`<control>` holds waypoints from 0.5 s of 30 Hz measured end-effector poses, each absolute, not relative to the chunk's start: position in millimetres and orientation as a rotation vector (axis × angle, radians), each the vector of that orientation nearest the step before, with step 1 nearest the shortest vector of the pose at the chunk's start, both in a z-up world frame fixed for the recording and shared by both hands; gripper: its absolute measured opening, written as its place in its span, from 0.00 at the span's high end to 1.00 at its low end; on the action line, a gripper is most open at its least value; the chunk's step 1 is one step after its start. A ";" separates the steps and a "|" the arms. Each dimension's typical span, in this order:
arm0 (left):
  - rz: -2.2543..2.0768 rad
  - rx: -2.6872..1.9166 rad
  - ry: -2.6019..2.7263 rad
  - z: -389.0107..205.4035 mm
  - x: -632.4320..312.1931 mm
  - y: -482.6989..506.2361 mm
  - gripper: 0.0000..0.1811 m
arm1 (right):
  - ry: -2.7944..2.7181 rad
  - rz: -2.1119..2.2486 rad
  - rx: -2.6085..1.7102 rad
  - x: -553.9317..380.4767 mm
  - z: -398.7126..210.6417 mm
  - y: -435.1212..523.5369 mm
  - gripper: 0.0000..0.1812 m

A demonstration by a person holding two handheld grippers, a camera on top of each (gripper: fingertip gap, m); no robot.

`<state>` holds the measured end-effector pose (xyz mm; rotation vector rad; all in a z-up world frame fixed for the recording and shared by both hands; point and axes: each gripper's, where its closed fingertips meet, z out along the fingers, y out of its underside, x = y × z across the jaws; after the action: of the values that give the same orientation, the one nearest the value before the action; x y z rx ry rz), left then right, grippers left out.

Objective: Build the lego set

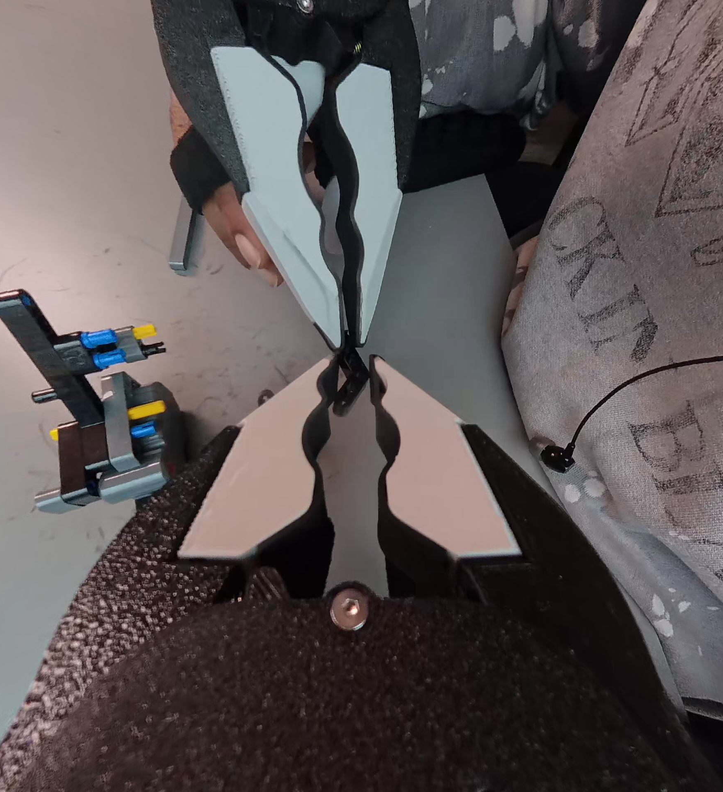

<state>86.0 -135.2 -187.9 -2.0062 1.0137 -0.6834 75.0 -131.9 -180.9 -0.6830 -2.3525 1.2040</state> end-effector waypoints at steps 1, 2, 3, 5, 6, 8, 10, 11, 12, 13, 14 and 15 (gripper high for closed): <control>-0.678 -2.007 1.017 -188.4 86.3 -135.0 0.92 | -2.353 1.201 -0.673 75.4 -180.8 -132.1 0.98; -0.675 -2.010 1.018 -188.9 86.5 -135.0 0.92 | -2.354 1.199 -0.671 75.7 -181.2 -131.9 0.98; -0.674 -2.015 1.019 -189.5 86.7 -135.0 0.92 | -2.354 1.202 -0.669 75.9 -181.6 -132.0 0.98; -0.671 -2.027 1.022 -191.6 87.3 -135.1 0.92 | -2.363 1.196 -0.666 76.7 -183.5 -131.9 0.98; -0.667 -2.034 1.026 -193.3 87.8 -135.2 0.92 | -2.371 1.190 -0.665 77.4 -184.9 -132.0 0.98; -0.657 -2.051 1.038 -197.4 88.9 -135.4 0.93 | -2.390 1.182 -0.671 78.8 -188.6 -131.9 0.98; -0.643 -2.082 1.050 -204.5 89.8 -135.6 0.93 | -2.423 1.164 -0.688 80.5 -195.0 -131.7 0.98; -0.629 -2.100 1.057 -208.8 89.8 -135.4 0.93 | -2.440 1.143 -0.695 80.8 -198.9 -131.3 0.98; -0.616 -2.115 1.065 -212.9 89.9 -135.4 0.93 | -2.456 1.124 -0.702 81.2 -202.4 -131.1 0.98; -0.603 -2.130 1.074 -216.8 89.9 -135.7 0.93 | -2.470 1.109 -0.708 81.8 -205.2 -130.9 0.98; -0.592 -2.143 1.083 -220.1 90.2 -136.0 0.91 | -2.478 1.097 -0.717 81.8 -207.2 -130.1 0.98; -0.587 -2.151 1.088 -222.4 90.8 -136.2 0.91 | -2.486 1.084 -0.726 82.0 -209.3 -129.2 0.98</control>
<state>90.8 -136.2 -222.4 -2.1510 1.0882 -0.5868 82.0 -129.2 -209.3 -0.7262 -2.4865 1.0844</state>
